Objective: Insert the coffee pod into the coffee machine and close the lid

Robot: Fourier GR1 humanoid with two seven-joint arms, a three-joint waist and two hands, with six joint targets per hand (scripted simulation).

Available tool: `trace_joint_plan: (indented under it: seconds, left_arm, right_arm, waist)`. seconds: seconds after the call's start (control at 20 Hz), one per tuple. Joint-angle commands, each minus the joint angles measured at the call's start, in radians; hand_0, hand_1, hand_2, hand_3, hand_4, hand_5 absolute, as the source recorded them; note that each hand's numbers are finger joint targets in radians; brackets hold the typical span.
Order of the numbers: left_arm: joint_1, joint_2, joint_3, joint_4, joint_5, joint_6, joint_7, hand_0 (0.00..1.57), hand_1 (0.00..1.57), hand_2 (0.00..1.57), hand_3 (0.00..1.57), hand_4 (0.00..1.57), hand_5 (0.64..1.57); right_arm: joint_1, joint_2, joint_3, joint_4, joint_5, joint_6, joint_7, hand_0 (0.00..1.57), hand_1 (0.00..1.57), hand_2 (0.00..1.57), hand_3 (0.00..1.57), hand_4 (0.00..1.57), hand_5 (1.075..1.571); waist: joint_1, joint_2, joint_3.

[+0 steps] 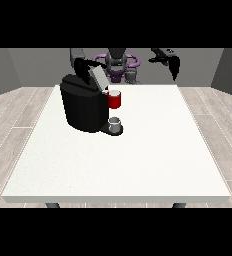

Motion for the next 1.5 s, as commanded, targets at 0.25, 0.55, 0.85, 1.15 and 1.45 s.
trace_joint_plan:
  seconds: [0.25, 0.55, 0.85, 1.15, 1.45]
  left_arm:
    - [0.04, -0.026, -0.045, -0.036, 0.001, 0.012, 0.004, 0.0, 0.0, 0.0, 0.0, 0.0, 1.571]
    - [0.045, 0.008, -0.013, 0.041, 0.002, 0.002, -0.08, 0.0, 0.0, 0.0, 0.0, 0.19, 1.571]
    - [0.033, 0.029, 0.01, 0.101, -0.006, 0.024, -0.093, 0.0, 0.0, 0.0, 0.0, 0.18, 1.571]
    - [-0.004, -0.017, -0.06, 0.026, -0.029, 0.03, -0.1, 0.0, 0.0, 0.0, 0.0, 0.12, 1.571]
    - [-0.003, -0.007, -0.053, 0.034, 0.003, -0.008, -0.135, 0.0, 0.0, 0.0, 0.0, 0.14, 1.571]
  right_arm:
    - [-0.047, 0.008, -0.006, 0.088, 0.021, -0.003, -0.02, 0.0, 0.0, 0.0, 0.0, 0.0, 1.571]
    - [-0.067, 0.05, 0.035, 0.074, 0.058, -0.038, -0.021, 0.0, 0.0, 0.0, 0.0, 0.08, 1.571]
    - [-0.124, 0.08, 0.104, 0.024, 0.08, -0.019, 0.115, 0.0, 0.0, 0.0, 0.0, 0.0, 1.571]
    - [-0.178, 0.015, 0.078, 0.043, 0.113, -0.05, 0.051, 0.0, 0.0, 0.0, 0.0, 0.12, 1.571]
    - [-0.144, 0.038, 0.099, -0.004, 0.085, -0.032, 0.074, 0.0, 0.0, 0.0, 0.0, 0.12, 1.571]
  waist:
    - [0.035, 0.018, 0.0048]
    - [0.021, 0.037, 0.0046]
    - [-0.008, -0.027, 0.0041]
    - [0.059, 0.033, 0.0044]
    - [0.042, 0.013, 0.0043]
